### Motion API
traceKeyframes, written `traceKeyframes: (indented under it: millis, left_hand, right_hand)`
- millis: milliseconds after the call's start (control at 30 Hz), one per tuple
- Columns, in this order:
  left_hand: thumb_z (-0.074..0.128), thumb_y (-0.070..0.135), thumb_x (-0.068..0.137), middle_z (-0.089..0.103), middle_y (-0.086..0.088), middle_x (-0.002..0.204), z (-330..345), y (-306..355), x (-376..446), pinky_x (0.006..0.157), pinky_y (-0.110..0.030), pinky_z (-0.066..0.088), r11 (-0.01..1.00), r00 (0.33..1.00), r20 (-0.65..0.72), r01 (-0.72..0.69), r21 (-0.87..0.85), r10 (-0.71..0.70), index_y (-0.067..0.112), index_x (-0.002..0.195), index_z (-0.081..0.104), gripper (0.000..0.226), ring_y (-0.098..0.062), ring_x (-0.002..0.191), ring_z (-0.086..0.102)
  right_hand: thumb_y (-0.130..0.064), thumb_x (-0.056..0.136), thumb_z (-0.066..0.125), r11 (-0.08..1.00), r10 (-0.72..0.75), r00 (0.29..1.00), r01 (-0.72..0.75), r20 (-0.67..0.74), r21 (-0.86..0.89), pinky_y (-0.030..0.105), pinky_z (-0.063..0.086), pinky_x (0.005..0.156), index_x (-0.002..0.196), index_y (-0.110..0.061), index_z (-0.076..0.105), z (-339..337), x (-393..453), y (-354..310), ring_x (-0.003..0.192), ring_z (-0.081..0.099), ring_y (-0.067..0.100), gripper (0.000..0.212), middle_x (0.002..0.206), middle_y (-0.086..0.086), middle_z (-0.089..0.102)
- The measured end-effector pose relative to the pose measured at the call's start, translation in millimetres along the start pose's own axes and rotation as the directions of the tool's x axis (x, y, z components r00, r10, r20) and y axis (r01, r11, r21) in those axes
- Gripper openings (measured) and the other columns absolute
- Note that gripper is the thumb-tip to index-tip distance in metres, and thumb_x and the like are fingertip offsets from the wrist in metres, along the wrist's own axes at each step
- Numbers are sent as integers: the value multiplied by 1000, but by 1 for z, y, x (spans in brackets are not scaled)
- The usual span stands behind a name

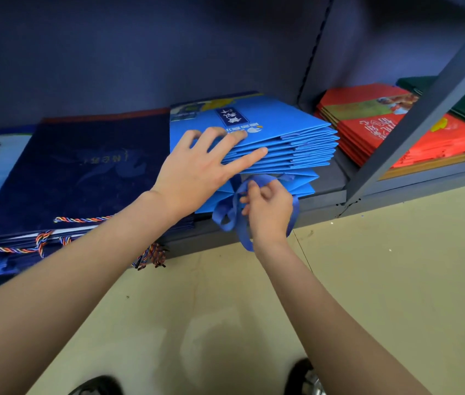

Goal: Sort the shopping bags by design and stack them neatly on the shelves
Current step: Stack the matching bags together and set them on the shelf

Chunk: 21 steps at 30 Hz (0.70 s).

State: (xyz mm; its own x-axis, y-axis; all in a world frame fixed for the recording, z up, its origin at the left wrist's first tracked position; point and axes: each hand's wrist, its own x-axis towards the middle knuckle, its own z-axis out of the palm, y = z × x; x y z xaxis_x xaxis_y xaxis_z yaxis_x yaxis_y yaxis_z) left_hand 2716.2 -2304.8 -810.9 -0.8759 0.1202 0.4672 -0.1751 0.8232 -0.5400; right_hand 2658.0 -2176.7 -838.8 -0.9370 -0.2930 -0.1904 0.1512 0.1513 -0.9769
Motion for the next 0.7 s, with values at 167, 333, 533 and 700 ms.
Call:
traceKeyframes:
  millis: [167, 333, 533, 700]
  left_hand:
    - [73, 19, 76, 50, -5, 134, 0, 2, -4, 79, -36, 38, 1000, 1000, -4, -9, -15, 9, 33, 143, 28, 82, -27, 106, 43]
    - [75, 21, 75, 50, -5, 134, 0, 3, -3, 80, -36, 38, 1000, 1000, 12, -2, -19, 2, 34, 143, 28, 84, -26, 106, 44]
    - [75, 21, 76, 50, -5, 134, 0, 5, -6, 80, -37, 41, 999, 1000, 11, -12, -38, 12, 33, 143, 29, 82, -27, 107, 44]
    - [74, 21, 77, 50, -5, 134, 0, 6, -6, 80, -37, 41, 999, 1000, 17, -4, -40, 5, 33, 143, 28, 81, -27, 107, 45]
  right_hand:
    - [5, 93, 47, 793, 136, 988, -66, -70, 606, 20, 54, 68, 91, -12, 51, 0, 4, -1, 78, 70, 22, 18, 83, 6, 66]
    - [-9, 88, 54, 930, -341, 911, 362, 232, -55, 34, 33, 107, 128, -3, 44, 5, 4, 36, 126, 46, 25, 42, 131, 13, 51]
    - [-39, 97, 32, 259, -339, 786, 606, 517, -752, 45, 12, 114, 143, -11, 33, -14, 3, 70, 142, 18, 28, 54, 153, 9, 25]
    - [-22, 82, 49, 264, -592, 686, 662, 424, -701, 30, 52, 71, 94, -11, 71, -28, 18, 80, 93, 41, 18, 28, 98, 12, 63]
